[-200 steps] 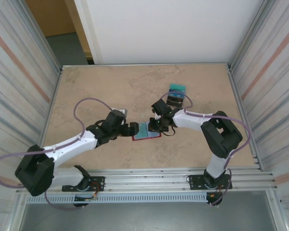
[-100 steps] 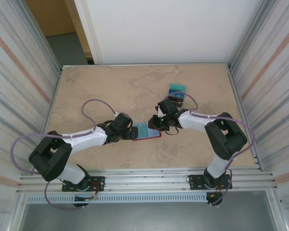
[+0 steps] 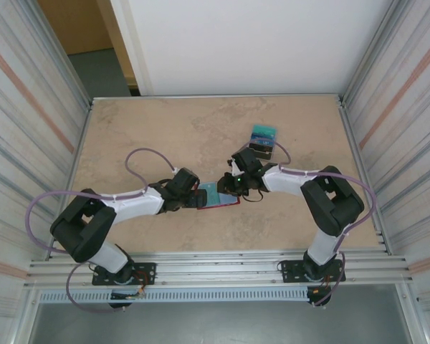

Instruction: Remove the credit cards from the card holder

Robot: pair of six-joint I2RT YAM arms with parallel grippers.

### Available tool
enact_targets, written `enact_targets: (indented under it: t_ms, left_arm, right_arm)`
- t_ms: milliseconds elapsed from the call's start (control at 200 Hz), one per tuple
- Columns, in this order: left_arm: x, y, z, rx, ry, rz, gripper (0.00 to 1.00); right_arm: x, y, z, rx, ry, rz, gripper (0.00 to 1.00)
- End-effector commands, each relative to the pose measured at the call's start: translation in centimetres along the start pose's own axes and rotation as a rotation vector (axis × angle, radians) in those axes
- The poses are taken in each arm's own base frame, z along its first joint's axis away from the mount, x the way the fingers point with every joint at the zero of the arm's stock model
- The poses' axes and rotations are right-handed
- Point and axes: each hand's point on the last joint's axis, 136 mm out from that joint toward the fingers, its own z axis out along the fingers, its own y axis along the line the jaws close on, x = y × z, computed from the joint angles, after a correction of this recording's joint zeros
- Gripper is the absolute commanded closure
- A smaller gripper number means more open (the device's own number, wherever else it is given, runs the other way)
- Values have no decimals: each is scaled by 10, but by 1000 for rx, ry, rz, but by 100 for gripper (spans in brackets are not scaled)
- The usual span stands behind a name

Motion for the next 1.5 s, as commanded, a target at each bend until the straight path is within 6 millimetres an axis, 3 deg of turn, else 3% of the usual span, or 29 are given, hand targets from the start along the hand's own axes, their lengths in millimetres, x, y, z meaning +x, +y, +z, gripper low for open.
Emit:
enact_targets:
  t_ms: [0,641,1042,1493]
  left_arm:
    - [-2,-2,4,7,5,-6,3]
    - [7,1,9,7,52,-4,1]
    - [16,2,15,12,98,-2,1]
    - [20,3,17,3,119,1,1]
  right_arm:
    - [-1,9,4,-21,19,-21,75]
    - [3,3,17,-12,54,-7,72]
    - [2,13,18,-64,57,-8,75]
    - [4,4,23,-46,67,15,76]
